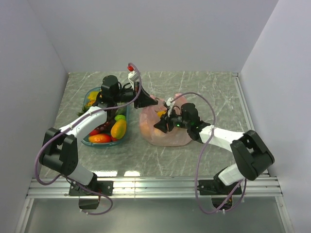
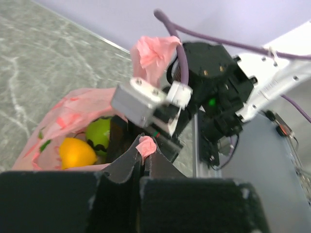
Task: Place the fake fruits into the plastic bag and tie a complex knot
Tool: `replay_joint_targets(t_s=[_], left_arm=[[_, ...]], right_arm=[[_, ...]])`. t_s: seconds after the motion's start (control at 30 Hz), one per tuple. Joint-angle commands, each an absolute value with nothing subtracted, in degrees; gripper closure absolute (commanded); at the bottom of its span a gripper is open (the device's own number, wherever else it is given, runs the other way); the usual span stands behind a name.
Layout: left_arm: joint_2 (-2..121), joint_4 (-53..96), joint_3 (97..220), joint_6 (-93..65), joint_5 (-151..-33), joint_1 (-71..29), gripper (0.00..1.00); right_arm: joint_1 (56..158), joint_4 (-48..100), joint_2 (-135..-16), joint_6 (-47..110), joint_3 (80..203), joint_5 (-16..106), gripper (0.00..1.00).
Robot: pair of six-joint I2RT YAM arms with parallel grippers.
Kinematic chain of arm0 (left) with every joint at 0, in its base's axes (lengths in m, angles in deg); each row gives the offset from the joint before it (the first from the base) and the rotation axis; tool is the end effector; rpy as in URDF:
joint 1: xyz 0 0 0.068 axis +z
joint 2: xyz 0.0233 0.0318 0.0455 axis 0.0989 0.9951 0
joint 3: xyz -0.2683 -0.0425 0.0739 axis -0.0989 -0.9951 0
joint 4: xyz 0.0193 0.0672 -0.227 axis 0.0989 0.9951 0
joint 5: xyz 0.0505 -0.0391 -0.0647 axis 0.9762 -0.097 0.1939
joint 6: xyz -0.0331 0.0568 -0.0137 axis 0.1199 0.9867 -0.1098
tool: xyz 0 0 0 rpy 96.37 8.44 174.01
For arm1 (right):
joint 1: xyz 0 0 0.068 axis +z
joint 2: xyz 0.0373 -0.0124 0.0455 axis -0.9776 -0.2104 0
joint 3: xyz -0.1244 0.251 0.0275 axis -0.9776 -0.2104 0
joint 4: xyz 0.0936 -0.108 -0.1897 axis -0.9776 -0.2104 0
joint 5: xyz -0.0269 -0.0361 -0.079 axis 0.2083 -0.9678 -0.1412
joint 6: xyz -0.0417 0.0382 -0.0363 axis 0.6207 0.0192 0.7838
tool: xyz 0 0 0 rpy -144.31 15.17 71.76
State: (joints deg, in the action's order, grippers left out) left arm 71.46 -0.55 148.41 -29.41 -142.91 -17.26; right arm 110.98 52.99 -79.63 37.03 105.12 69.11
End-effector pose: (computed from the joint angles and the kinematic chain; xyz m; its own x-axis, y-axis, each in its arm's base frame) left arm 0.2876 -0.1718 0.3449 -0.4634 -0.0524 -0.8846 0.8759 0.1243 -0.4662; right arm 0.2407 0.1904 0.2280 -0.2973 -0.1756 -0.9385 -0.8726 0.4489 0.1925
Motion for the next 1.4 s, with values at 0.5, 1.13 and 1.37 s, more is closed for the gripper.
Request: replay_joint_targets(t_s=[0.5,1.13,1.37], left_arm=[[69.47,-18.53,150.59,-41.95,-161.0,-17.18,0.99],[70.17,-4.03,153.49,-30.7,-163.2,-17.97,1.0],[70.61,-3.41,153.75,-30.09,-164.08,-18.14,0.99]], right_arm=[[111.6,73.89,-70.15,49.67,106.15,76.85,0.06],[112.83,67.31,-65.25,53.71,105.54,71.85,0.04],[112.84,70.99,-68.75,57.14,107.46,73.5,0.0]])
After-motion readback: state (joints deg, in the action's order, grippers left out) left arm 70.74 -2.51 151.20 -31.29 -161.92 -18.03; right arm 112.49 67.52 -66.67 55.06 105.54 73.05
